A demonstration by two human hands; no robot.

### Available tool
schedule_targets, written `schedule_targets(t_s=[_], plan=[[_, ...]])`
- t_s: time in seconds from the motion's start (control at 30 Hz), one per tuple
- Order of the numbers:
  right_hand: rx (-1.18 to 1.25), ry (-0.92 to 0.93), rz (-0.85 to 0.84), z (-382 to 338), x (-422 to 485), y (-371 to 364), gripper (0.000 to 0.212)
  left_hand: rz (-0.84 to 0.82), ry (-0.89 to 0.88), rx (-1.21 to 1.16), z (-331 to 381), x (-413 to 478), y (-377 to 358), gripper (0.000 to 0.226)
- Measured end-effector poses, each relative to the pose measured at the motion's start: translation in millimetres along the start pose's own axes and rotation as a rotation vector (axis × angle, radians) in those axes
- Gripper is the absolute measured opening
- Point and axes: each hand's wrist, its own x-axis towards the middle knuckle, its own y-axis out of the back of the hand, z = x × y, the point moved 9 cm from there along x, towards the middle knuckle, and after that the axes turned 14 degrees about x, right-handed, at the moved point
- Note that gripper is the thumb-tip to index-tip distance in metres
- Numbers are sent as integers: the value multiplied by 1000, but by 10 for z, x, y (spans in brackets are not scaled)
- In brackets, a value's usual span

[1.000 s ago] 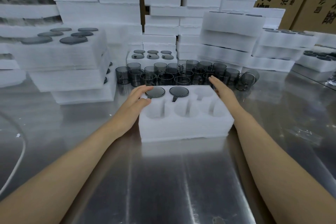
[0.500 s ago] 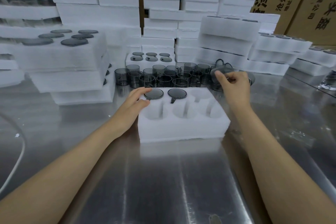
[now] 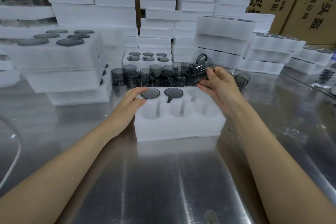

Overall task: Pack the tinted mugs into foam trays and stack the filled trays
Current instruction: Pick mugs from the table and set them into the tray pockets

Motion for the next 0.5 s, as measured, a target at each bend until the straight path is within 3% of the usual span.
schedule_targets(t_s=[0.17, 0.5], plan=[[118, -89, -28, 45, -20, -26, 15, -6, -5, 12, -4, -1, -3, 36], [381, -129, 73, 88, 24, 57, 26, 4, -5, 15, 14, -7, 2, 35]])
